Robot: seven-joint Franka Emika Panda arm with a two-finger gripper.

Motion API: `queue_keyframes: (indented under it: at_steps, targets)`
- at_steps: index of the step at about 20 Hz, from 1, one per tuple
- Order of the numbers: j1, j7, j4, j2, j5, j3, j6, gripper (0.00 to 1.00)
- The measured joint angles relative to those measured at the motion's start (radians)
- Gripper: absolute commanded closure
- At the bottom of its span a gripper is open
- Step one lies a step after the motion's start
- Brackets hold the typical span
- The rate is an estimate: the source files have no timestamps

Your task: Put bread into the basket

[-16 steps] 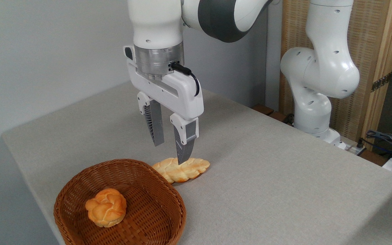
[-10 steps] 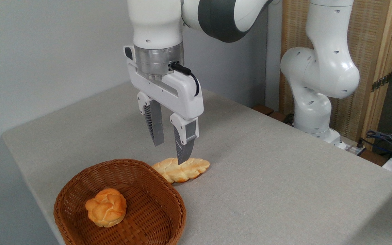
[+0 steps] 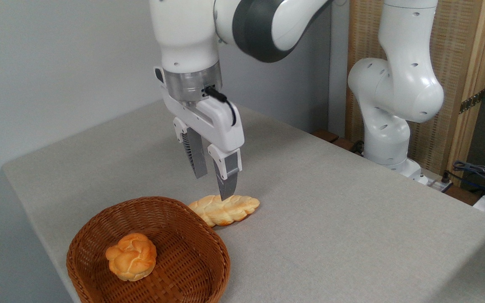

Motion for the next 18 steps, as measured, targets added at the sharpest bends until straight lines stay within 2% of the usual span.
queue_keyframes:
  at_steps: [2,6,12,18]
  targets:
    - [-0.030,0.008,-0.023,0.000,0.000,0.000,0.005,0.00]
    - [-0.058,0.080,-0.053,0.000,0.000,0.000,0.022,0.00]
    - [-0.061,0.186,-0.086,0.011,0.022,0.001,0.030,0.00]
    - [-0.061,0.195,-0.115,0.054,0.043,0.001,0.095,0.00]
